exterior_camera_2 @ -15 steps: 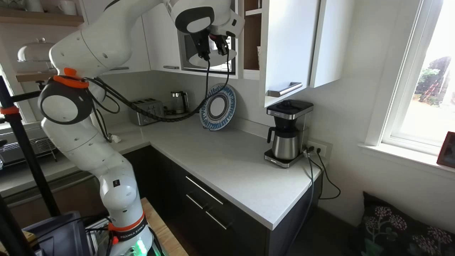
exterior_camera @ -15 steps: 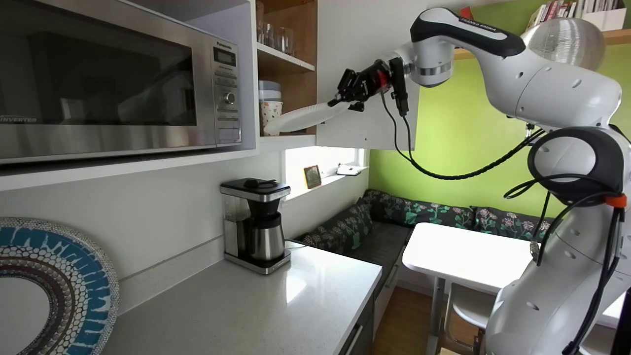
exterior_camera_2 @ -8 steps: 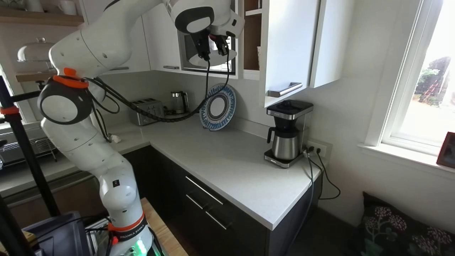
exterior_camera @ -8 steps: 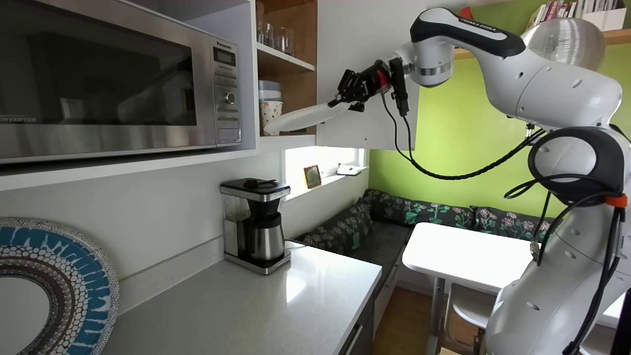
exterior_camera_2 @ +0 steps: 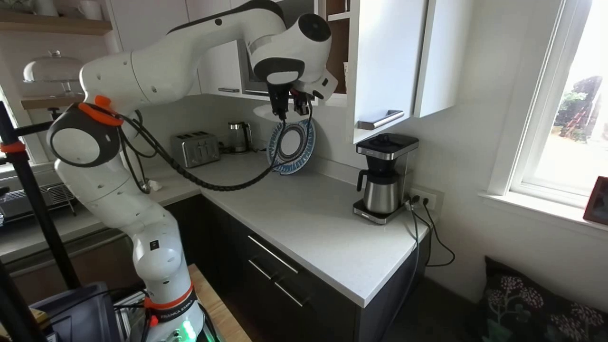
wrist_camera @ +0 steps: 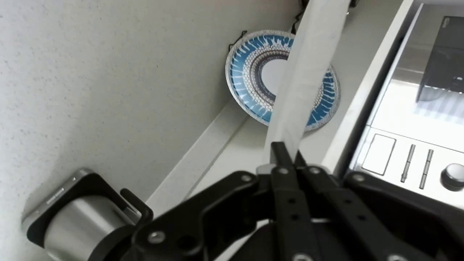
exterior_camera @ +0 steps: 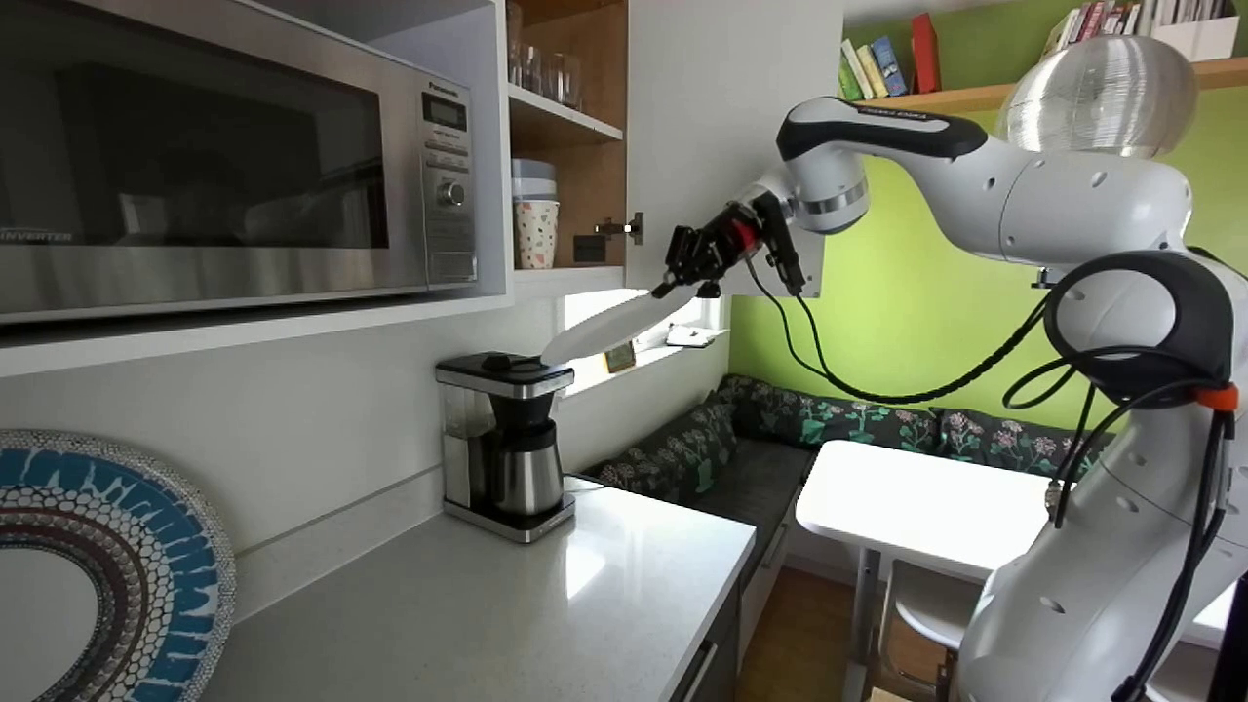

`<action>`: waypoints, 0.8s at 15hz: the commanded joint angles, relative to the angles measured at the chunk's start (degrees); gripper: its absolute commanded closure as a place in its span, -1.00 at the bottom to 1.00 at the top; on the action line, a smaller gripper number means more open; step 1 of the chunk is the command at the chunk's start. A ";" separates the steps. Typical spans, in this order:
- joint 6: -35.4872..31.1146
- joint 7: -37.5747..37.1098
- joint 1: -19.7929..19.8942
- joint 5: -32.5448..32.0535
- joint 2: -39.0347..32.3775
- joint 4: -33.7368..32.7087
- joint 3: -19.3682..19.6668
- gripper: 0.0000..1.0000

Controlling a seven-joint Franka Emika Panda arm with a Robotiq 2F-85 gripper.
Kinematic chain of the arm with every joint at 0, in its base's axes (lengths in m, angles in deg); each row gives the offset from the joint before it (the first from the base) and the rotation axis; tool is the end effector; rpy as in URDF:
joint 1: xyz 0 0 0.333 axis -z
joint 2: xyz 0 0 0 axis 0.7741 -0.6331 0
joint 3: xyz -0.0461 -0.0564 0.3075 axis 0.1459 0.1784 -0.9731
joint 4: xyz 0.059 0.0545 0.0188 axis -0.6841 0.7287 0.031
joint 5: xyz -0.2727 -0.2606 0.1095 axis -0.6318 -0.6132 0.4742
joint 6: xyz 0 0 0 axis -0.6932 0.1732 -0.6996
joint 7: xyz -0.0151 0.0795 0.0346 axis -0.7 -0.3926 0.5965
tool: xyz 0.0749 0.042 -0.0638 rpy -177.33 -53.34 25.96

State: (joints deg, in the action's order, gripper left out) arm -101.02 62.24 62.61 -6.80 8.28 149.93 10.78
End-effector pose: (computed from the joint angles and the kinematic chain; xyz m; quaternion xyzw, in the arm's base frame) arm 0.3872 -0.1754 0.7451 -0.8698 0.1843 -0.1555 0.4305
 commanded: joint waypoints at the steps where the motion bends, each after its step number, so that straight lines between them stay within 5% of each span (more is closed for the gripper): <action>1: 3.94 2.69 1.66 -0.48 4.05 8.38 0.80 0.99; 6: 7.33 8.09 4.32 -2.25 6.02 18.08 1.47 0.99; 12: 1.07 15.40 6.77 -3.58 4.73 28.16 1.09 0.99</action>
State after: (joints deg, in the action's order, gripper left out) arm -95.89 74.91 68.06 -9.67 12.42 173.23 12.27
